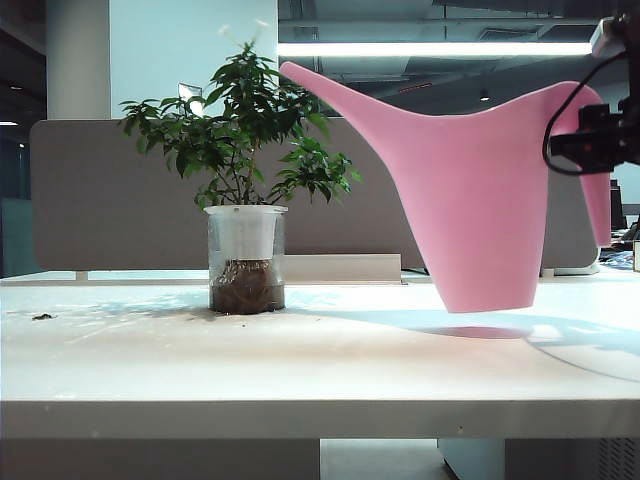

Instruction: Pick up the watering can from the table, water the potted plant, and put the can back.

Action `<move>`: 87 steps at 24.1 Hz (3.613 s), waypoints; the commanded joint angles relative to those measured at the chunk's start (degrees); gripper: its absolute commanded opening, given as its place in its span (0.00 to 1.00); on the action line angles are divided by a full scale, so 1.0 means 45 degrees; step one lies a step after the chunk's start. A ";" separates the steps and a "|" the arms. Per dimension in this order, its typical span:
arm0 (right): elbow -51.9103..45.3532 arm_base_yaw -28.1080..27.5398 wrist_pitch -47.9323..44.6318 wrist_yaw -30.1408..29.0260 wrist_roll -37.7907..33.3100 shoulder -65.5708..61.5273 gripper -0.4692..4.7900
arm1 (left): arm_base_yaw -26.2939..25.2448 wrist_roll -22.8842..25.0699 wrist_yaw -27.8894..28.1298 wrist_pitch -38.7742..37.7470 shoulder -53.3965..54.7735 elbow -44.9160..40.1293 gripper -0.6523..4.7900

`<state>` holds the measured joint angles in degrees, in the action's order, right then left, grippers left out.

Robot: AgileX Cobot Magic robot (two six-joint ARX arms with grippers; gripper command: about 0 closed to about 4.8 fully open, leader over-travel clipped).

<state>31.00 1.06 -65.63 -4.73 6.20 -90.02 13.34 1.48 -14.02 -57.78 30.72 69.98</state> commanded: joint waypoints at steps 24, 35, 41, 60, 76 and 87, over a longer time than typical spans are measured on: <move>0.0952 -0.1933 -0.3099 -0.1647 -0.0481 -0.3536 0.86 | 0.0000 0.0010 -0.0039 0.0092 -0.0019 0.0034 0.11; -0.2565 -0.1870 -0.3089 -0.0933 -0.0481 0.0155 0.96 | 0.0000 0.0005 -0.0044 0.0092 -0.0019 0.0034 0.11; -0.5425 -0.1812 -0.2438 -0.0976 -0.0481 0.4634 0.33 | 0.0000 0.0010 -0.0049 0.0087 -0.0019 0.0034 0.11; -0.5542 -0.1739 1.5125 -0.1010 -0.0947 1.9710 0.08 | -0.0005 0.0010 -0.0073 0.0097 -0.0044 0.0000 0.11; -0.5387 -0.0131 1.7816 -0.0879 -0.1447 1.9997 0.08 | -0.0005 0.0010 -0.0044 0.0000 -0.0121 0.0000 0.11; -0.6460 0.0544 1.7767 -0.0491 -0.1409 2.0002 0.08 | -0.0005 0.0010 -0.0049 0.0005 -0.0117 0.0000 0.11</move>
<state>2.02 3.62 14.37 -8.97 -0.43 -0.10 13.30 1.48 -14.13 -58.11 30.17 69.84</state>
